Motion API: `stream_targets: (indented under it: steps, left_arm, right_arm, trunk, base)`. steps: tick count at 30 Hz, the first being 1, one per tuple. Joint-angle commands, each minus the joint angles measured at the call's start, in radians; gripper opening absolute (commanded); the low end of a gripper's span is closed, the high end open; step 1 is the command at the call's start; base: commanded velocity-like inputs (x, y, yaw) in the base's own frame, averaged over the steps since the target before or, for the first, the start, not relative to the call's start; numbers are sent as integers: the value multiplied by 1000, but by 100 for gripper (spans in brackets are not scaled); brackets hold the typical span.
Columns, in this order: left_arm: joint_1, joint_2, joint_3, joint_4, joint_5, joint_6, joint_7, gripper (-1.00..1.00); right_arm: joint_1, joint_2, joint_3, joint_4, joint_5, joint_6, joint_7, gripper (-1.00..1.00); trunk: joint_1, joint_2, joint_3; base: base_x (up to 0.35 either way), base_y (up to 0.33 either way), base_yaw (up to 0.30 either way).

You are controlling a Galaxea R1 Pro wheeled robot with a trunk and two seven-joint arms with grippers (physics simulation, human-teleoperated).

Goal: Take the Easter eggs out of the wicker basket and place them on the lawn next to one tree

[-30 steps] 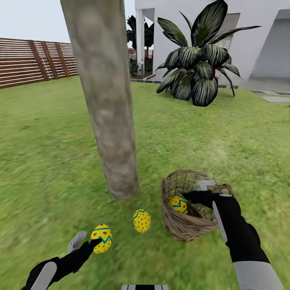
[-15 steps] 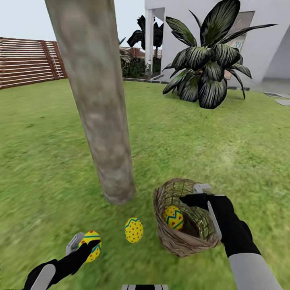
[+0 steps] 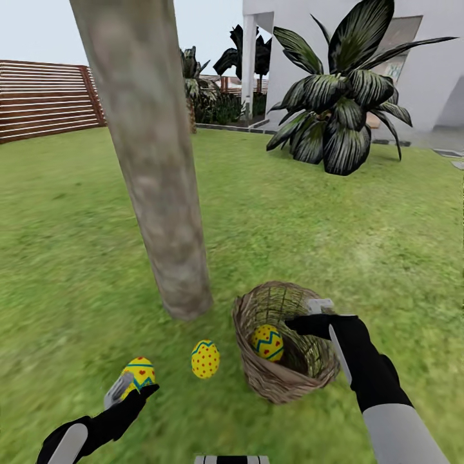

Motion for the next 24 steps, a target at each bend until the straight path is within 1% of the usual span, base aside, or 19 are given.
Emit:
stream_targets:
  steps: [1,5,8,11,15,20,24]
  left_arm:
    - [0,0,2,-1,5,6,2,100]
    - [0,1,2,-1,6,5,-3,100]
    - [0,1,2,-1,7,6,-6,100]
    - [0,1,2,-1,7,6,-7,100]
    - [0,1,2,-1,7,6,-7,100]
    - [0,1,2,-1,6,6,0,100]
    - [0,1,2,-1,7,6,4,100]
  right_arm:
    - [-1,0,-1,10,13,3,9,100]
    - [-1,2,0,26,21,4,10,100]
    - [-2,2,19,36,24,5,11,100]
    - [-2,1,30,49,24,6,11,100]
    - [-2,2,36,55,25,6,10,100]
    - [-2,3,37,58,25,7,9,100]
    - [-2,3,38,59,25,6,9,100]
  trunk:
    - [-1,0,-1]
    - [-1,0,-1]
    - [-1,0,-1]
    - [-1,0,-1]
    - [-1,0,-1]
    - [-1,0,-1]
    - [-1,0,-1]
  base:
    - [-176,-280,84]
    - [-110,-164,171]
    - [-32,-46,238]
    - [-13,-19,254]
    - [-2,-6,261]
    - [150,-60,242]
    - [268,-130,90]
